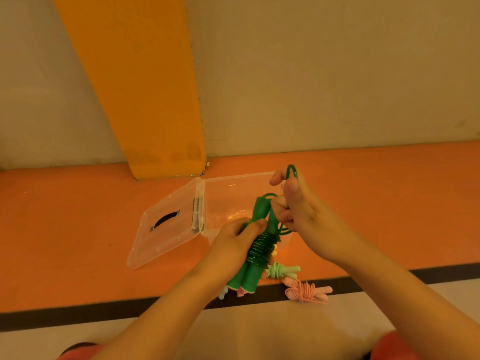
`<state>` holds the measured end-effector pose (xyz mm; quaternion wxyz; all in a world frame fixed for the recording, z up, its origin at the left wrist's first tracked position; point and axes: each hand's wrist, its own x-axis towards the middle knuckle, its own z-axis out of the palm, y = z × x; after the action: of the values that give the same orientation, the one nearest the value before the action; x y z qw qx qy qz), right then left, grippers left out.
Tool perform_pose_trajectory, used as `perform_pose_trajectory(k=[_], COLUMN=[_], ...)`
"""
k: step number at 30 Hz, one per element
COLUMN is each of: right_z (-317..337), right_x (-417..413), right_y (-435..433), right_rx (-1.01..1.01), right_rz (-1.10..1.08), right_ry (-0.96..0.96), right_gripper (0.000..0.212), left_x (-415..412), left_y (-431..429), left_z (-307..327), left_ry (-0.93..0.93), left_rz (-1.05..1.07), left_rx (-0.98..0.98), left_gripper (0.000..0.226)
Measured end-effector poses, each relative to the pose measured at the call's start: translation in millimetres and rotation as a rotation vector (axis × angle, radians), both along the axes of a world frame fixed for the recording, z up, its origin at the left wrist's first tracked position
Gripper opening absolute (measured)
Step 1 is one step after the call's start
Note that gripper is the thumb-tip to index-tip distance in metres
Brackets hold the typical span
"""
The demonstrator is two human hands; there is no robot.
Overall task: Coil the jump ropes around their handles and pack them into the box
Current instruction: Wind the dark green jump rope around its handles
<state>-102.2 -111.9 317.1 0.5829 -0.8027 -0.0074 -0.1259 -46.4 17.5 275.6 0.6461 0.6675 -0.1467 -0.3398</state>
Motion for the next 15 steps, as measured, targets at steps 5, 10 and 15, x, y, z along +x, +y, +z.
perform_pose_trajectory(k=[5, 10, 15], right_z=[-4.3, -6.6, -14.1], right_x=[5.9, 7.3, 3.8], right_y=[-6.9, -1.2, 14.6], right_rx=[-0.071, -0.344, -0.666], right_rz=[-0.033, -0.136, -0.278], right_ry=[0.087, -0.129, -0.159], right_gripper=[0.062, 0.035, 0.050], left_x=[-5.5, -9.2, -10.8], left_y=[-2.7, -4.4, -3.9], left_z=[-3.7, 2.3, 3.2], left_ry=[0.038, 0.341, 0.426], left_rz=[-0.003, 0.006, -0.008], left_rx=[0.025, -0.027, -0.038], left_gripper=[0.029, 0.040, 0.046])
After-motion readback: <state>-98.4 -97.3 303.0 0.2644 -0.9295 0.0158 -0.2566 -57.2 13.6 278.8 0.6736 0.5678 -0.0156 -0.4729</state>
